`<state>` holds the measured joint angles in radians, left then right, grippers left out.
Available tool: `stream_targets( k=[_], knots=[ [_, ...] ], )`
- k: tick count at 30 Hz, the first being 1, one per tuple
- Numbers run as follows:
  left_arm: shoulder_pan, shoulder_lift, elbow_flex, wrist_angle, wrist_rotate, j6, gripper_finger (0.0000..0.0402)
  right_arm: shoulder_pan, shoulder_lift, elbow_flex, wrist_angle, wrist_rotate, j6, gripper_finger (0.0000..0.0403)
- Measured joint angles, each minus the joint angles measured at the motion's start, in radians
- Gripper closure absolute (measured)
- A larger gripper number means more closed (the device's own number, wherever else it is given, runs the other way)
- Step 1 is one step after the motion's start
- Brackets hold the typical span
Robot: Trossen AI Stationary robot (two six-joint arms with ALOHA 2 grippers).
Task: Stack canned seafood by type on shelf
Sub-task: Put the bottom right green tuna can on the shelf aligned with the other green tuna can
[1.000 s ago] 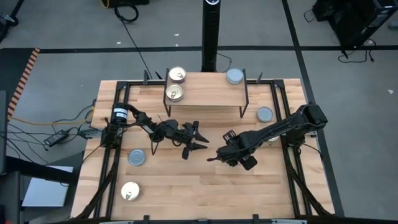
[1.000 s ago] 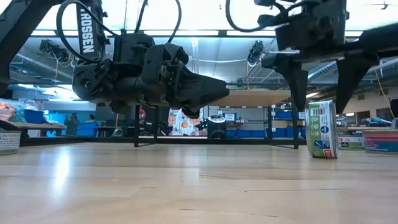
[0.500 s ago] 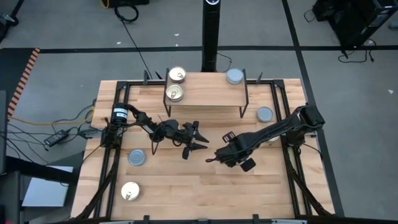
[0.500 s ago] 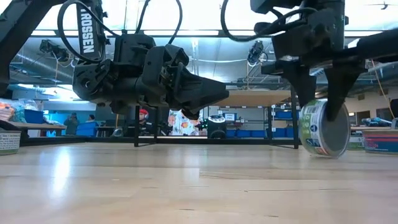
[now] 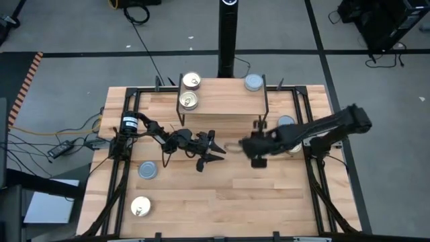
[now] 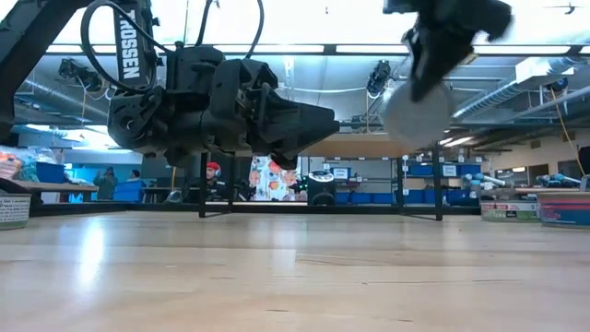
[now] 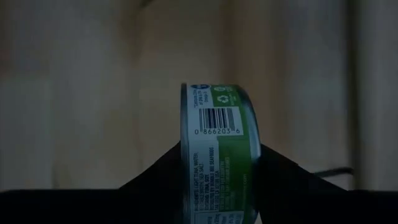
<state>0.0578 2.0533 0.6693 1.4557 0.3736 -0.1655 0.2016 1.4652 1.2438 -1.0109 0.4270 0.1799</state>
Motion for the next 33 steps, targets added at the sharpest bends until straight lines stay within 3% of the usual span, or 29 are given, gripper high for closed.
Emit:
stream_targets(
  k=[5,8,15,22,30,33],
  knots=[
    [-0.001,0.000,0.000,-0.002,0.016,-0.002,0.0259,-0.136,-0.133,0.000,0.102,0.123,0.100,0.0256],
    [-0.001,0.000,0.000,-0.002,0.018,-0.003,0.0259,-0.251,-0.180,0.000,0.192,0.127,0.093,0.0256],
    [-0.001,0.000,0.000,-0.002,0.021,-0.003,0.0259,-0.547,-0.141,0.000,0.322,-0.135,0.073,0.0256],
    [-0.001,0.000,0.000,-0.002,0.026,-0.010,0.0259,-0.715,-0.079,0.000,0.370,-0.379,0.063,0.0256],
    [-0.001,0.000,0.000,-0.002,0.032,-0.022,0.0259,-0.761,-0.023,0.002,0.379,-0.418,0.074,0.0252],
    [-0.001,0.000,0.000,-0.002,0.032,-0.022,0.0259,-0.760,-0.020,0.002,0.365,-0.389,0.070,0.0216]
  ],
)
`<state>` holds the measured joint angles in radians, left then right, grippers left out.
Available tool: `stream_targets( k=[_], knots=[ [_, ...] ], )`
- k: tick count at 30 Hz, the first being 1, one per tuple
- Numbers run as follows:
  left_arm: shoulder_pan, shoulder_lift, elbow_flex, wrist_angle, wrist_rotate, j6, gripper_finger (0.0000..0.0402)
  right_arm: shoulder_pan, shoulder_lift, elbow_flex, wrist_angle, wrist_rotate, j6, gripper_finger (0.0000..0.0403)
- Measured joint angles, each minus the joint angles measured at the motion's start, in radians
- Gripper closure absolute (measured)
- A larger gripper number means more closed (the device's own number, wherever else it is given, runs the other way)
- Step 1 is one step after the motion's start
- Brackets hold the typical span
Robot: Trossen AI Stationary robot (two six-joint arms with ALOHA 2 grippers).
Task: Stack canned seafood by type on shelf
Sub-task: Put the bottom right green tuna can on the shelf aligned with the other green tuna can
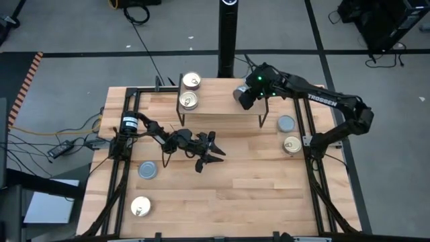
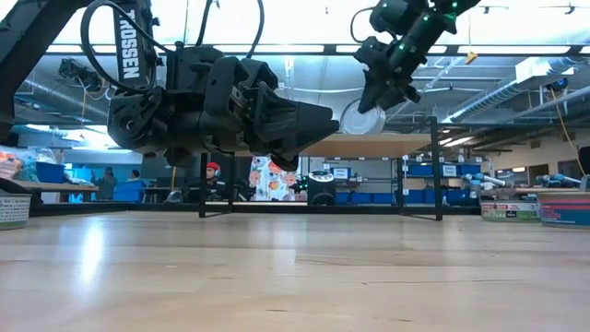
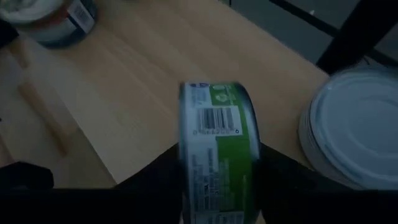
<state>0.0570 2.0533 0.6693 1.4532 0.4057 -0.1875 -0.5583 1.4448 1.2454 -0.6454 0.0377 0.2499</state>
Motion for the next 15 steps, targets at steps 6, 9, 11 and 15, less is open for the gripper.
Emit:
stream_targets(
  k=[6,9,11,15],
  knots=[
    [0.000,0.000,0.000,0.000,0.000,0.000,0.0259,-0.003,0.001,-0.002,-0.045,0.079,-0.013,0.0158],
    [0.000,0.000,0.000,0.000,0.000,0.000,0.0259,-0.002,0.002,-0.002,-0.056,0.096,-0.017,0.0154],
    [0.000,0.000,0.000,0.000,0.000,0.000,0.0259,-0.002,-0.006,-0.002,-0.054,0.096,-0.017,0.0156],
    [0.000,0.000,0.000,0.000,0.000,0.000,0.0259,-0.002,-0.027,-0.002,-0.040,0.096,-0.019,0.0164]
  ],
)
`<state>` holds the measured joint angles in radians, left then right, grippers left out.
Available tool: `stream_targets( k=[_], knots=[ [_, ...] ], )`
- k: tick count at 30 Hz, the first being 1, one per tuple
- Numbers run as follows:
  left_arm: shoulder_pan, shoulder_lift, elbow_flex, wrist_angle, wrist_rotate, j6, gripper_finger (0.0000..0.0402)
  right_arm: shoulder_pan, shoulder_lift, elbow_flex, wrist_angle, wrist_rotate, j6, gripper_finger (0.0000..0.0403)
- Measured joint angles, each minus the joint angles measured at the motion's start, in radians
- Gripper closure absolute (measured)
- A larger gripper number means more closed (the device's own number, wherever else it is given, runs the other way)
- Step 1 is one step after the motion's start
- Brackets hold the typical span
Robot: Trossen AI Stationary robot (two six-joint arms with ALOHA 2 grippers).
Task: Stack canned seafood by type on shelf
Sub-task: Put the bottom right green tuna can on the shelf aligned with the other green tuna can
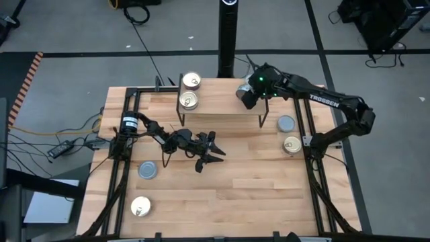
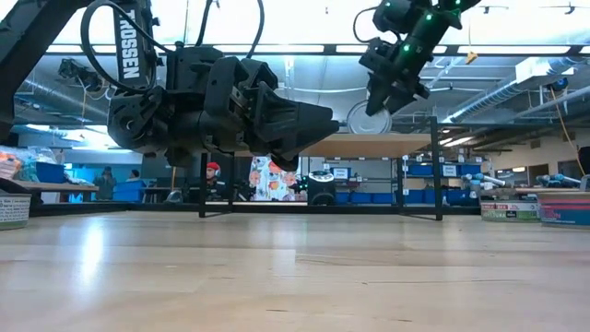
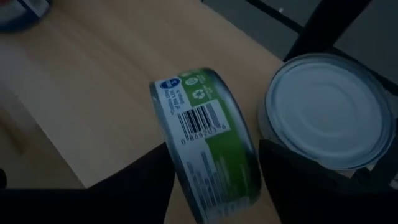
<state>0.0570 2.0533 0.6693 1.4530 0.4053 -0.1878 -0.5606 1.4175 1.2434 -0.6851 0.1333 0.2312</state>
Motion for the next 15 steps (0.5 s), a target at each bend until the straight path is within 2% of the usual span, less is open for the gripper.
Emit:
stream_targets(
  k=[15],
  knots=[
    [0.000,0.000,0.000,0.000,0.000,0.000,0.0259,0.006,-0.053,0.000,0.063,0.007,-0.072,0.0163]
  ],
)
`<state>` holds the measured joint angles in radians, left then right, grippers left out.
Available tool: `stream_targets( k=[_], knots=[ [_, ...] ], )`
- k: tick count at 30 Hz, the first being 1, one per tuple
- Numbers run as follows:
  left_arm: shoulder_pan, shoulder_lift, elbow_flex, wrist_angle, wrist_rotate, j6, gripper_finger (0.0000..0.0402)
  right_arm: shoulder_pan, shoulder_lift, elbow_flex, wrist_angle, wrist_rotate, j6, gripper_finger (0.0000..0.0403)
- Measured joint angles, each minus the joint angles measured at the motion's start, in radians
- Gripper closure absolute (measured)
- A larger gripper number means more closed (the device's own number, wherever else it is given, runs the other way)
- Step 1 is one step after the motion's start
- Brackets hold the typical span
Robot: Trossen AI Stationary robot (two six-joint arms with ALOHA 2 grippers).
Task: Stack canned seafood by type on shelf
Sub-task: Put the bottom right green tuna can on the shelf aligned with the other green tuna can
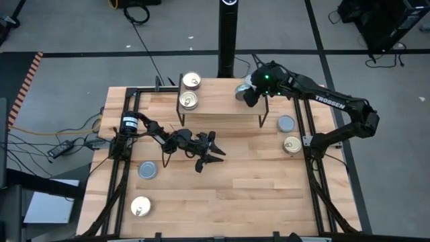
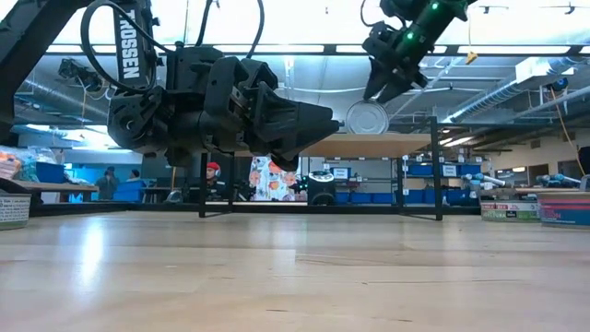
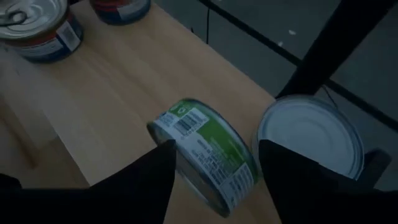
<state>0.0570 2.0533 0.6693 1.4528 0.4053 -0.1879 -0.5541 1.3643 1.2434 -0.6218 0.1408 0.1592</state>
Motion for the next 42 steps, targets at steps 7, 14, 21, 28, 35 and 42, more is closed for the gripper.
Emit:
stream_targets(
  k=[7,14,21,28,35,42],
  knots=[
    [0.000,0.000,0.000,-0.001,0.000,0.000,0.0259,0.011,0.000,0.000,0.031,0.047,-0.090,0.0201],
    [0.000,0.000,0.000,-0.004,0.000,0.000,0.0259,0.059,-0.044,0.000,0.046,0.089,-0.214,0.0239],
    [0.000,0.000,0.000,-0.005,0.000,0.001,0.0259,0.100,-0.028,0.000,0.025,0.120,-0.307,0.0302],
    [0.000,0.000,0.000,-0.006,0.000,0.006,0.0259,0.113,-0.023,0.000,0.044,0.176,-0.501,0.0245],
    [0.000,0.000,0.000,-0.006,0.000,0.008,0.0259,0.035,-0.010,0.001,0.060,0.036,-0.580,0.0174],
    [0.000,0.000,0.000,-0.013,0.001,0.024,0.0259,0.002,0.040,0.000,0.093,0.049,-0.652,0.0179]
  ],
)
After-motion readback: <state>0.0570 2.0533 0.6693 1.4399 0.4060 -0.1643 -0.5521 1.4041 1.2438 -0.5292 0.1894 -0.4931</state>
